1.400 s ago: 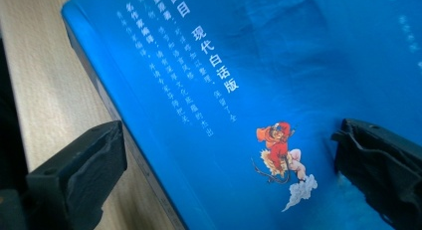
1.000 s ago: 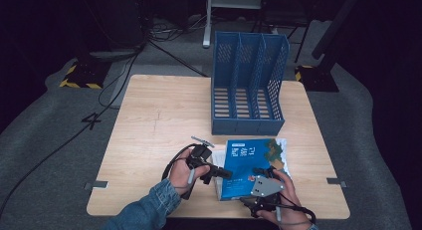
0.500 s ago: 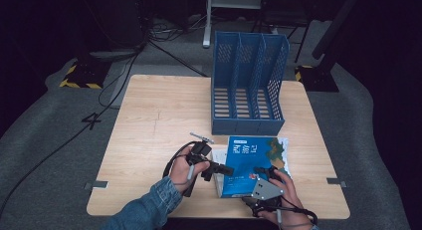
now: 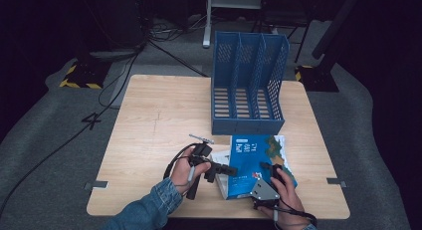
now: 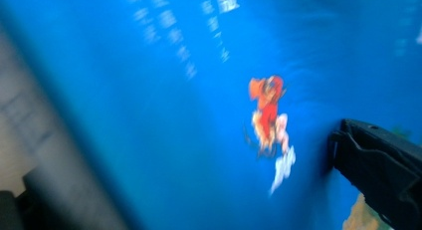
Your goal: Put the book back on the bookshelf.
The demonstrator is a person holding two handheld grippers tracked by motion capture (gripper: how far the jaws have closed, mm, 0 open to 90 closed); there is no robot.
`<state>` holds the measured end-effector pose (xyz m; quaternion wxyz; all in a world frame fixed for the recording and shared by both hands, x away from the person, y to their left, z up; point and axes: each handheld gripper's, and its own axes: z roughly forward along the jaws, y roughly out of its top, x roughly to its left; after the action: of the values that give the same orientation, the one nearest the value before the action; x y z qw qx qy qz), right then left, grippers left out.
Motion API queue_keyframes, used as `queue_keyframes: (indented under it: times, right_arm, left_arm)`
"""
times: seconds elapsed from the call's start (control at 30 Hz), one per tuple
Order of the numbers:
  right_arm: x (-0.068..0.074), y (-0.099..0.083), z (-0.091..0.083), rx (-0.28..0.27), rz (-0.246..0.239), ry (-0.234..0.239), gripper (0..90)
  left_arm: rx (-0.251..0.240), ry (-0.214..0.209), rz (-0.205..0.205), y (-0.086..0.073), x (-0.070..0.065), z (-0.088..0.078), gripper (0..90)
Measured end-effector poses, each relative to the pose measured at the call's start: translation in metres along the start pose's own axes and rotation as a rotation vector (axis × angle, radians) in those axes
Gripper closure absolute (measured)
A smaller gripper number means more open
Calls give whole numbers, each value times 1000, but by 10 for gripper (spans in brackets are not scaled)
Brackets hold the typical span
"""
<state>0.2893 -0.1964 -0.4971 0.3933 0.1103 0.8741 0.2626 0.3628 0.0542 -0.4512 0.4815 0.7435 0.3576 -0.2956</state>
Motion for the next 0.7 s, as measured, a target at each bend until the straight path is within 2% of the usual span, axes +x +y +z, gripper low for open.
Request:
queue_keyframes:
  times: [0.17, 0.23, 0.27, 0.4, 0.5, 0.6, 0.67, 0.7]
  right_arm:
    - [-2, -1, 3, -15, -1, -3, 3]
    - [-1, 1, 4, -14, -31, -6, 4]
    - [-2, 4, 4, -8, -77, -2, 4]
    - [-3, 7, 5, 14, -108, 11, 4]
    - [-5, 9, 6, 30, -96, 28, 5]
    - [-5, 9, 7, 36, -84, 19, 16]
    - [-6, 11, 6, 47, -80, 48, 91]
    - [-6, 11, 5, 57, -109, 63, 130]
  left_arm:
    - [-18, 17, -5, 0, 2, -1, 725]
    - [-18, 22, 1, 0, 2, -1, 725]
    - [-16, 23, 3, 0, 1, -1, 724]
    - [-18, 35, 9, 0, 2, -2, 713]
    - [-19, 59, 13, 0, 3, -2, 698]
    - [-24, 69, 15, -1, 5, -2, 694]
    - [-35, 104, 34, -2, 5, -2, 685]
    - [-33, 137, 49, -3, 5, -1, 679]
